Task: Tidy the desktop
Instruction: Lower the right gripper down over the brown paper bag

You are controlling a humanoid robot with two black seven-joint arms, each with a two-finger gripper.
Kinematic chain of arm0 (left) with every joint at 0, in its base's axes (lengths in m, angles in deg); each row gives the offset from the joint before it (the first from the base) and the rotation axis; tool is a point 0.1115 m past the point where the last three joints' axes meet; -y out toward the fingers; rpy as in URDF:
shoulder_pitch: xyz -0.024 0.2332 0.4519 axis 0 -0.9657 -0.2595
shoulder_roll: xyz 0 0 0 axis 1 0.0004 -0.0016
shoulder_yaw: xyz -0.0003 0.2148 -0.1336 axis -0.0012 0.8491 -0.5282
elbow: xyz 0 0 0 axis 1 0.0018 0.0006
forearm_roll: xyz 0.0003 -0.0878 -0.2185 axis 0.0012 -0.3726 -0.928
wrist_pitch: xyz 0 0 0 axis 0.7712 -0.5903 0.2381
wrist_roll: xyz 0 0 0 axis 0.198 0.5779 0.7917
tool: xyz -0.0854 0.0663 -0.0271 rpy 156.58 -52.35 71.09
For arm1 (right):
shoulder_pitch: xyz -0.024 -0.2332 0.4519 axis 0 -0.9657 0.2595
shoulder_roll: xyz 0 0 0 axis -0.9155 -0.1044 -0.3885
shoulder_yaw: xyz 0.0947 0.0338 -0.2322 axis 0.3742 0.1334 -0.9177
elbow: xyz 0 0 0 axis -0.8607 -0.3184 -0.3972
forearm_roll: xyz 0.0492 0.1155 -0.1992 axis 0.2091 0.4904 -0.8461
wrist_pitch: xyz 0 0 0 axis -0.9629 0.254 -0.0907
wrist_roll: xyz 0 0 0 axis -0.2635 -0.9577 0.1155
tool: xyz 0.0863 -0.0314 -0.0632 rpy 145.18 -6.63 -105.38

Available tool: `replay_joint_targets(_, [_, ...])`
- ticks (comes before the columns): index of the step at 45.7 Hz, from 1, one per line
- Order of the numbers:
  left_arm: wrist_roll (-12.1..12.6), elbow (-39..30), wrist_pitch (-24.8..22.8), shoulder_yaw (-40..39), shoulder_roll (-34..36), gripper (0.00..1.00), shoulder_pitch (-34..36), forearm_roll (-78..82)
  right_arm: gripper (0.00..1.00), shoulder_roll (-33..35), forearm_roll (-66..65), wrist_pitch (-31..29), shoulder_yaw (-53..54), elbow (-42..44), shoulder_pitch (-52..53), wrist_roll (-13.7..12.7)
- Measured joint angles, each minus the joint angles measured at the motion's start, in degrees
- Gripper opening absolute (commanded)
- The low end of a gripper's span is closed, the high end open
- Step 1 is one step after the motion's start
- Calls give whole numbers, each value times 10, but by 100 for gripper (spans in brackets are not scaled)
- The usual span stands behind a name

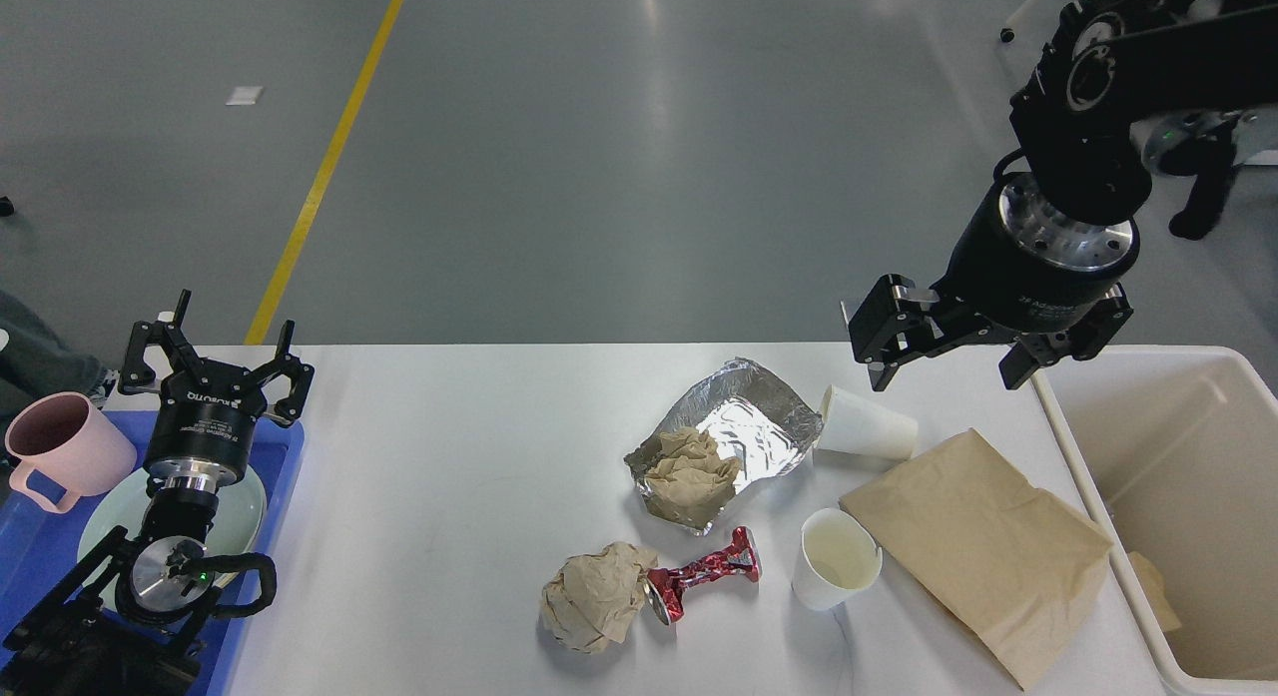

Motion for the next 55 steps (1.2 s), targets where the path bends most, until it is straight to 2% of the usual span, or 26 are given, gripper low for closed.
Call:
replay_joint_targets(14, [1,0,0,0,1,96,1,0,100,9,1,5,-27,-2,-17,5])
replay_joint_targets(21, [1,0,0,0,1,96,1,0,100,25,0,42,-53,9,-73,5])
replay_joint_targets(33, [0,0,0,0,1,96,0,0,100,137,2,181,-89,55,-216,5])
replay_joint_targets(44, [0,0,0,0,0,96,0,0,100,226,15,214,-78,96,-347,7])
replay_joint_targets(49, [0,0,0,0,0,96,0,0,100,238,44,227,-62,98,-394,19])
replay_joint_targets(55, [0,0,0,0,0,96,0,0,100,241,84,263,-18,113,-458,51])
